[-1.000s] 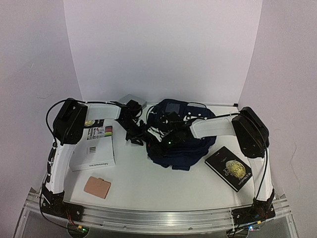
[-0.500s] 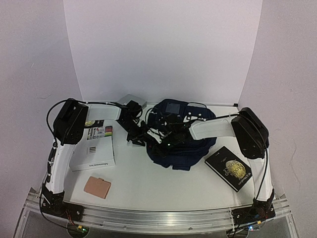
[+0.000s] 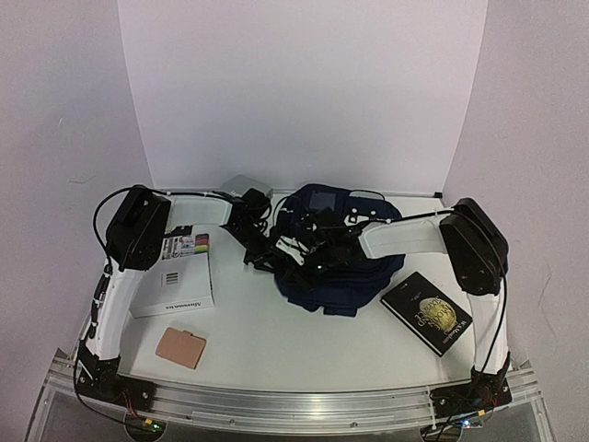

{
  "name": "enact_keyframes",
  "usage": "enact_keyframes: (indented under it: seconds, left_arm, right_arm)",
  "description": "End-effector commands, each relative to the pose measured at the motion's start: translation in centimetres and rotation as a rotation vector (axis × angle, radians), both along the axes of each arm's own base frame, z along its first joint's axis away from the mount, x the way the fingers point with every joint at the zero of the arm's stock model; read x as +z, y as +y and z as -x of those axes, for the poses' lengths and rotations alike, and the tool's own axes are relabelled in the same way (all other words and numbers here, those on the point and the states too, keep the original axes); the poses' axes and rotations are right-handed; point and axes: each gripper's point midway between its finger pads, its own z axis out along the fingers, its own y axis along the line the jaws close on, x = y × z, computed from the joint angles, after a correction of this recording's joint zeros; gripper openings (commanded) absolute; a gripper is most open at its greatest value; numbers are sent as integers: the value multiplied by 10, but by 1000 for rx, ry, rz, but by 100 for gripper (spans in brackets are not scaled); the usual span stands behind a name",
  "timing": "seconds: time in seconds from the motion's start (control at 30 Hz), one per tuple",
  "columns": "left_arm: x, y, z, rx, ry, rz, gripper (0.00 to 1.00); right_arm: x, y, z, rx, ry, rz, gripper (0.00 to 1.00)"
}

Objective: Pack the student bag
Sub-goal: Adjust the student bag at the center of the board, then pick up the book from the center of the board.

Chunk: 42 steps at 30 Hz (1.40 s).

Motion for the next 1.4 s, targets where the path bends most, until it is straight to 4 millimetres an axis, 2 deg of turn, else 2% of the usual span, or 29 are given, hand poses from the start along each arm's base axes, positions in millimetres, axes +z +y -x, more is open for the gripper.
enact_keyframes:
  seconds: [0.0,0.07,0.1,0.17,0.23,0.33,0.4,0.5,0.6,0.7,0.8,0.87,1.0,1.07,1.17,1.23,1.3,1.37]
  left_arm:
    - [-19,-12,15,-36,33,-31,33]
    - [-24,-1,14,-6,51,-75,33]
    - [-25,6,13,13,56,-98,34]
    - [-22,21,6,56,53,-131,34]
    - [-15,38,-2,99,41,-141,34]
    - [9,53,-22,127,-23,-124,39]
    - [29,56,-35,123,-76,-99,48]
    - [60,59,-50,129,-136,-60,58]
    - [86,71,-54,177,-170,-56,66]
    - [103,94,-47,255,-188,-83,80]
    - [101,122,-42,348,-174,-100,87]
    - [102,141,-46,411,-187,-100,89]
    - [112,169,-67,504,-224,-73,88]
    - [116,181,-75,533,-231,-65,88]
    - [115,202,-74,576,-213,-94,87]
    - [114,216,-60,598,-191,-142,87]
    - [110,229,-39,628,-163,-196,89]
    - [108,245,-17,678,-136,-252,91]
  right_arm:
    - [96,29,3,89,-181,-255,0]
    - [112,27,4,85,-217,-294,0]
    - [113,25,4,78,-220,-297,0]
    - [109,23,4,65,-210,-288,0]
    - [96,18,4,47,-191,-258,7]
    - [95,10,6,25,-138,-250,36]
    - [103,6,7,8,-93,-263,49]
    - [117,3,6,-10,-43,-274,58]
    - [125,4,7,-25,8,-288,67]
    - [113,4,5,-64,62,-264,72]
    - [86,-5,-14,-133,72,-205,73]
    - [62,-8,-31,-177,79,-165,72]
    - [21,-18,-77,-255,57,-103,70]
    - [11,-26,-105,-313,48,-96,70]
    - [8,-41,-145,-395,18,-92,70]
    - [16,-44,-161,-417,-3,-105,70]
    - [37,-38,-165,-403,-6,-151,72]
    - [58,-27,-157,-371,46,-221,75]
